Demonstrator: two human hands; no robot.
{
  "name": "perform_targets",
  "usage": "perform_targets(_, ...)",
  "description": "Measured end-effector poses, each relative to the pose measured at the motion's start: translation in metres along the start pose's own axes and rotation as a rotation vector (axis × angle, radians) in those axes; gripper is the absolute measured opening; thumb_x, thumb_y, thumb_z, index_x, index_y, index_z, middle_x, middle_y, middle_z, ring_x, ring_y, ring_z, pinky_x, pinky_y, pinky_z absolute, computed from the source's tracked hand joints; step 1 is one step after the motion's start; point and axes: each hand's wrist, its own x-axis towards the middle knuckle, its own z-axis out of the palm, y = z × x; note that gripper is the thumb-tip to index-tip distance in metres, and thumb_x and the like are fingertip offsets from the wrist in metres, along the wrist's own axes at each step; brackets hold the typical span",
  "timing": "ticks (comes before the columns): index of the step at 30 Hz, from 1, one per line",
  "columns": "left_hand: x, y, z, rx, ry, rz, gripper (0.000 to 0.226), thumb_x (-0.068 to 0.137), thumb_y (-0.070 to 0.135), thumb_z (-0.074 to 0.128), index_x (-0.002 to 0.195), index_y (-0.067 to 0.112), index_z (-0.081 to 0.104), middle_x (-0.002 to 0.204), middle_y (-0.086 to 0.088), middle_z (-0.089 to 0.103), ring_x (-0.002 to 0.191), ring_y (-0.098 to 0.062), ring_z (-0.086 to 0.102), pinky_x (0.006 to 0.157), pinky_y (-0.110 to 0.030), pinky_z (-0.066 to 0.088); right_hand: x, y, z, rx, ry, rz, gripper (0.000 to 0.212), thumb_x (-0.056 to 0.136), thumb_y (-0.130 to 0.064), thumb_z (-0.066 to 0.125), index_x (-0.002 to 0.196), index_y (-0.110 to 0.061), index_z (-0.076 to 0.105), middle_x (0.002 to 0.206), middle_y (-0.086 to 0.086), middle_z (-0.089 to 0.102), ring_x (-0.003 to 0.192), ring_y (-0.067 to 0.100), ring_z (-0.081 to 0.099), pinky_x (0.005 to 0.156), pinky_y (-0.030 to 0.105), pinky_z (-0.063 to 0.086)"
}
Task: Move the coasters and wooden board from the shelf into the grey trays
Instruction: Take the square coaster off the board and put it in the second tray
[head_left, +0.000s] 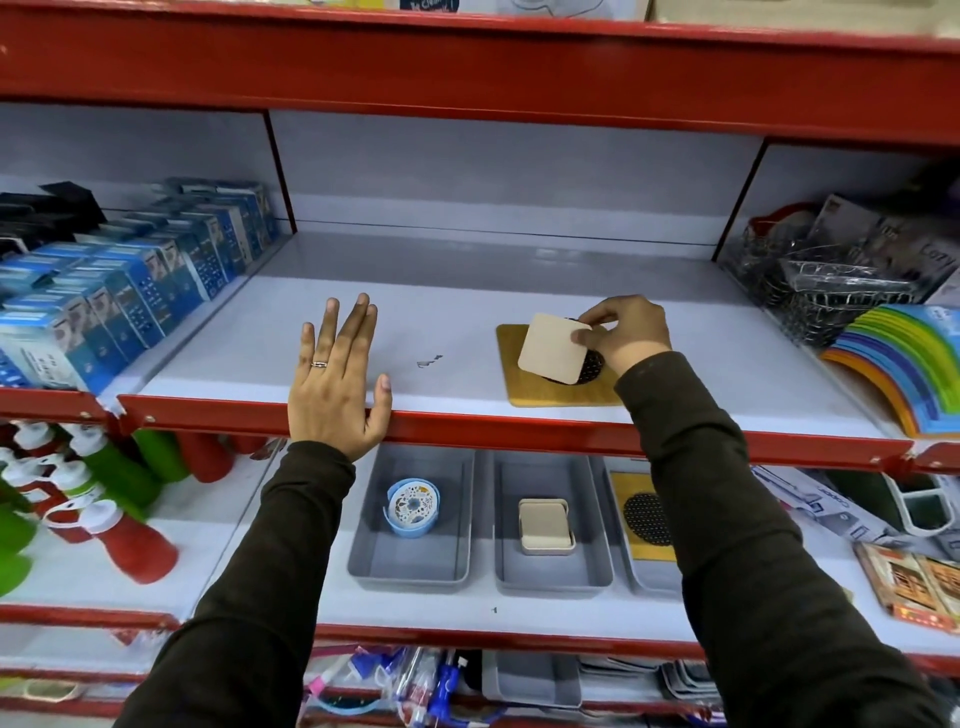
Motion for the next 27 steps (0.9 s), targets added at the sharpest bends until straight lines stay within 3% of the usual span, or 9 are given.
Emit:
perform_targets(5, -0.001, 0.000, -0.001, -0.004, -0.006, -0.006, 0.074, 0.087, 0.034, 0.038, 0.155, 0.009, 0.023, 0.164, -0.008, 0.021, 0.154, -0.029, 0.013, 0.127, -0.047, 0.009, 0.000, 0.009, -0.001, 0.079, 0.020, -0.001, 0.019, 0.073, -0.016, 0.081, 0.091, -0.013, 0.076, 0.098, 0.002, 0.073, 0.091, 0.019, 0.064, 0.090, 0.034, 0.053)
perform_targets(8, -0.001, 0.000, 0.000, 0.002, -0.008, -0.007, 0.074, 0.086, 0.034, 0.039, 0.155, 0.009, 0.023, 0.164, -0.007, 0.020, 0.154, -0.029, 0.013, 0.127, -0.045, 0.007, -0.001, 0.011, -0.003, 0.167, -0.009, 0.072, 0.022, 0.073, -0.012, 0.082, 0.093, -0.009, 0.075, 0.091, 0.004, 0.071, 0.081, 0.019, 0.065, 0.077, 0.033, 0.059)
perform_targets(10, -0.001, 0.000, 0.000, 0.009, -0.013, -0.009, 0.075, 0.086, 0.034, 0.039, 0.155, 0.010, 0.023, 0.164, -0.007, 0.019, 0.154, -0.029, 0.012, 0.127, -0.045, 0.006, -0.003, 0.011, -0.004, 0.311, -0.031, 0.156, 0.019, 0.073, -0.008, 0.081, 0.091, -0.008, 0.073, 0.094, 0.010, 0.072, 0.078, 0.023, 0.068, 0.066, 0.031, 0.061)
perform_targets(13, 0.000, 0.000, -0.001, 0.000, -0.008, -0.013, 0.075, 0.086, 0.034, 0.038, 0.155, 0.010, 0.023, 0.164, -0.007, 0.020, 0.154, -0.029, 0.012, 0.127, -0.044, 0.005, -0.017, 0.010, -0.014, 0.611, -0.083, 0.260, 0.018, 0.075, -0.003, 0.079, 0.091, -0.003, 0.072, 0.101, 0.021, 0.073, 0.082, 0.030, 0.072, 0.063, 0.028, 0.062)
perform_targets(19, -0.001, 0.002, 0.000, 0.002, 0.002, -0.010, 0.074, 0.086, 0.034, 0.037, 0.155, 0.009, 0.023, 0.164, -0.007, 0.020, 0.154, -0.029, 0.012, 0.127, -0.045, 0.007, -0.075, 0.014, -0.043, 0.973, -0.327, 0.356, 0.030, 0.079, 0.000, 0.074, 0.108, 0.004, 0.068, 0.099, 0.023, 0.075, 0.071, 0.020, 0.076, 0.062, 0.023, 0.062)
perform_targets(27, -0.002, 0.003, -0.001, 0.016, 0.027, -0.009, 0.073, 0.086, 0.032, 0.037, 0.154, 0.008, 0.024, 0.164, -0.006, 0.020, 0.154, -0.028, 0.011, 0.127, -0.043, 0.005, -0.127, 0.024, -0.042, 1.040, -0.514, 0.427, 0.024, 0.079, 0.004, 0.069, 0.103, 0.005, 0.070, 0.094, 0.021, 0.076, 0.076, 0.024, 0.077, 0.059, 0.021, 0.061)
